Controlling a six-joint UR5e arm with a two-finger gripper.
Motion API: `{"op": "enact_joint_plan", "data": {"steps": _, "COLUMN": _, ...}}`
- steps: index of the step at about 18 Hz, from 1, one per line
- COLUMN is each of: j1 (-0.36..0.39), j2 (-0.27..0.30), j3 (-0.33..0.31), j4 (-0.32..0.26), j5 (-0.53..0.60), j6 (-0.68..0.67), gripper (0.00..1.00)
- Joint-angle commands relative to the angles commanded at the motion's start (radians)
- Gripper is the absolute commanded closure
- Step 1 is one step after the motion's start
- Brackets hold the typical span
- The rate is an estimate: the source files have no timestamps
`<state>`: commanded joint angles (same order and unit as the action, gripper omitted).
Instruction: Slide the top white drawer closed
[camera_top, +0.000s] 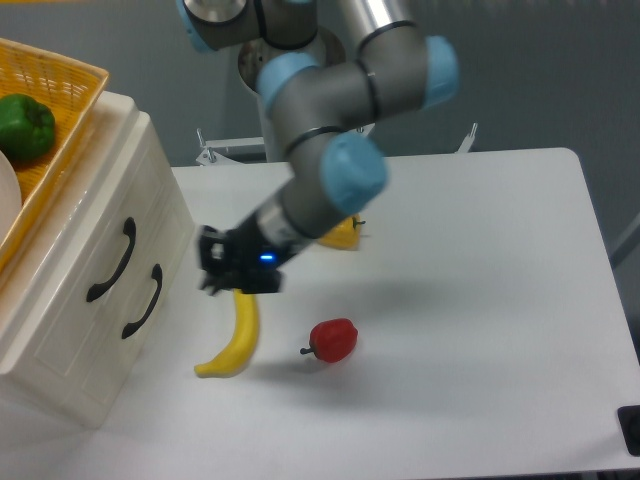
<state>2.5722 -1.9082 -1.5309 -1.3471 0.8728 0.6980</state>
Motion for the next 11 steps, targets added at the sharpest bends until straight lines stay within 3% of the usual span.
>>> {"op": "enact_joint_plan", "data": {"steps": 3, "j1": 0.074, "j2": -0.003, "j3": 0.002, "j4": 0.057, "j5": 0.0, "j6": -0.002, "gripper": 0.56}}
{"op": "enact_joint_plan", "data": {"steps": 5, "j1": 0.112, "j2": -0.006, "j3": 0.002, "j4": 0.072, "j5": 0.017, "j6": 0.0, "gripper": 0.46}}
{"op": "enact_joint_plan", "data": {"steps": 10, "j1": 0.135, "j2": -0.023, "j3": 0.015, "j4": 0.138, "j5": 0.285, "j6": 0.002, "gripper": 0.38}}
{"op": "enact_joint_plan", "data": {"steps": 11, "j1": 0.14, "j2": -0.031, "j3": 0.015, "j4": 0.155, "j5": 0.328, "j6": 0.002, "gripper": 0.28}}
